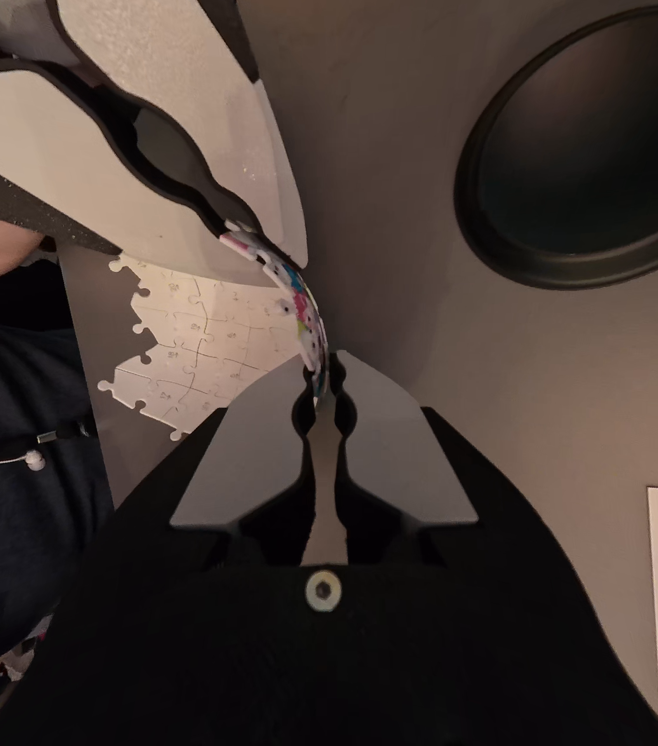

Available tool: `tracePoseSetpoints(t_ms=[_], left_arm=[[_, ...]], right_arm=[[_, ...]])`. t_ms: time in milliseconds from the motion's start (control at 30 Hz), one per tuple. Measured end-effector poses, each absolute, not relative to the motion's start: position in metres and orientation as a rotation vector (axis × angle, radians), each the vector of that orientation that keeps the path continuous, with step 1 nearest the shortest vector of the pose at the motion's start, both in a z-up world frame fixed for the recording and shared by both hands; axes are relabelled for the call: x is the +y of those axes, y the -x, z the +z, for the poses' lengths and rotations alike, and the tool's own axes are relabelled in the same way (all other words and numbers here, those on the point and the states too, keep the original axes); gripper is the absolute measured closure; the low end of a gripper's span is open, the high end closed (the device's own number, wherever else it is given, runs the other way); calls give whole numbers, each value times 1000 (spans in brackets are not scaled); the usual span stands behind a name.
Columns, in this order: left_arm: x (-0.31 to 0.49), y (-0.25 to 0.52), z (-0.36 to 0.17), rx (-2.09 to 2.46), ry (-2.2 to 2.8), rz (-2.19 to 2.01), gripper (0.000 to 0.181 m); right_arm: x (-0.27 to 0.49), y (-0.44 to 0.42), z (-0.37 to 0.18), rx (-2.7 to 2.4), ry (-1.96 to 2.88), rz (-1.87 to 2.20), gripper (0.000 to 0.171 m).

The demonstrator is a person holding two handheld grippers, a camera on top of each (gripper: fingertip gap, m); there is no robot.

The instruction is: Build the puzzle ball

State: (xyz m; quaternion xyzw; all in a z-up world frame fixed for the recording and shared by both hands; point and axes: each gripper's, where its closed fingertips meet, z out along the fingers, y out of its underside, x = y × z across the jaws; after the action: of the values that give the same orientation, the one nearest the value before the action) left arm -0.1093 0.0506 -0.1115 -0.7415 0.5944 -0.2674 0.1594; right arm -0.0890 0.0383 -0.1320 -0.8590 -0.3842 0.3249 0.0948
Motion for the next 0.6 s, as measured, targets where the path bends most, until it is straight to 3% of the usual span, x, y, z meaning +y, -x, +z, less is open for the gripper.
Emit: tracePoseSetpoints(t_ms=[333,600], left_arm=[[52,111,-113,1713,2142,-814,179],[43,112,-126,1774,2322,-900,179]], right_arm=[[40,92,-132,-1132,2502,1080,165],[46,80,-120,-1131,2449,1029,154]])
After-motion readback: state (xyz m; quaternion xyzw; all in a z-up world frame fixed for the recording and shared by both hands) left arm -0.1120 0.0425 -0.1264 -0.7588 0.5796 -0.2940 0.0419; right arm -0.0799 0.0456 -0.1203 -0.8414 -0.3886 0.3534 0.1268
